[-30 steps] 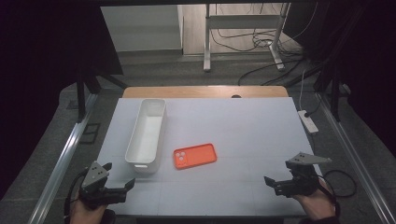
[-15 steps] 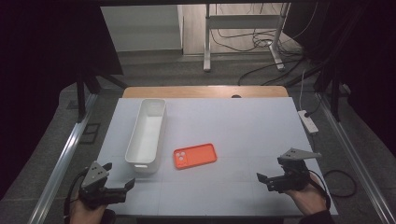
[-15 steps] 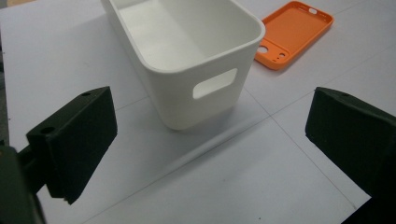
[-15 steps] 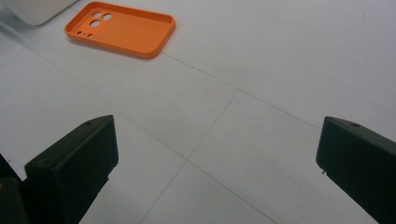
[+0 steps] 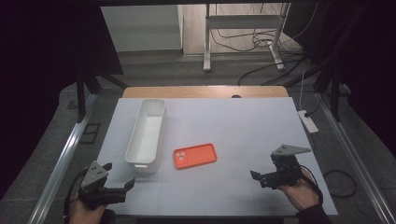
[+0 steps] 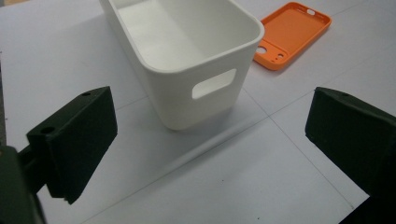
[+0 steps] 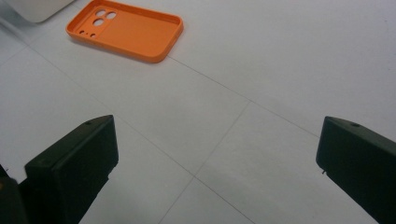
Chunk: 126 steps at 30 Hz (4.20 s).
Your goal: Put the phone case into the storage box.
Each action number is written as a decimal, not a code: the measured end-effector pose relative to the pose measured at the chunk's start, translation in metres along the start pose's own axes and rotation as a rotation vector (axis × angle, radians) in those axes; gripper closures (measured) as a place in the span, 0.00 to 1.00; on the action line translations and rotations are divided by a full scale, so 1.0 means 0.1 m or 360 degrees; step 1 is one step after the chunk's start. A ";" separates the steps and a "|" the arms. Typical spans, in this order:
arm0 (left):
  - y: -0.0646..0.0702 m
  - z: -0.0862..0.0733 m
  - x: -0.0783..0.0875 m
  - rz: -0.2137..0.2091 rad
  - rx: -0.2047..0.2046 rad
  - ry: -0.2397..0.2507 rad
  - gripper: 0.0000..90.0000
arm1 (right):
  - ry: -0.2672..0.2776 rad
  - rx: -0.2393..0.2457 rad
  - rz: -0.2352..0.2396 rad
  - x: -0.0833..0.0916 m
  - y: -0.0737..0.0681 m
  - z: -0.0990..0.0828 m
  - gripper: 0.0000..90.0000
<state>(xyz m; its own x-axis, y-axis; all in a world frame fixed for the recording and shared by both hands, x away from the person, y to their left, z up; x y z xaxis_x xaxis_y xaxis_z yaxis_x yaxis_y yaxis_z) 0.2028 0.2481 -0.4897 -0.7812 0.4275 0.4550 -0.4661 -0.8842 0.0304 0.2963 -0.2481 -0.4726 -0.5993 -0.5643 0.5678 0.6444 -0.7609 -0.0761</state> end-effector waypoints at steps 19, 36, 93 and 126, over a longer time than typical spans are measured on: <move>-0.01 0.00 -0.01 -0.0012 0.0021 -0.0003 0.04 | -0.0030 0.0074 0.0042 -0.15 -0.06 0.12 0.00; -0.01 0.00 -0.01 -0.0017 0.0018 -0.0004 0.04 | -0.0047 0.0097 0.0084 -0.38 -0.11 0.23 0.00; -0.02 0.00 -0.01 -0.0021 0.0026 -0.0004 0.04 | -0.0240 0.0205 0.0172 -1.17 -0.46 0.60 0.00; -0.02 0.00 -0.01 -0.0022 0.0021 -0.0006 0.04 | -0.0314 0.0280 0.0214 -1.64 -0.76 0.75 0.13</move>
<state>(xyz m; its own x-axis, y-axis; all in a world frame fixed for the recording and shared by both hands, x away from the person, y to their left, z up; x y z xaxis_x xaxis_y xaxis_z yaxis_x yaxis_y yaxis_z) 0.2047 0.2491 -0.4903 -0.7732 0.4391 0.4576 -0.4713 -0.8806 0.0487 0.3807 -0.0736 -0.4987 -0.4100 -0.5700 0.7121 0.7946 -0.6064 -0.0279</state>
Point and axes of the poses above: each handheld gripper's, and its own axes: x roughly backward along the jaws, z roughly out of its top, y roughly to its right, the point moved 3 cm from there along -x, roughly forward along the jaws, and after that the axes turned 10 degrees about y, right-handed, at the moved point
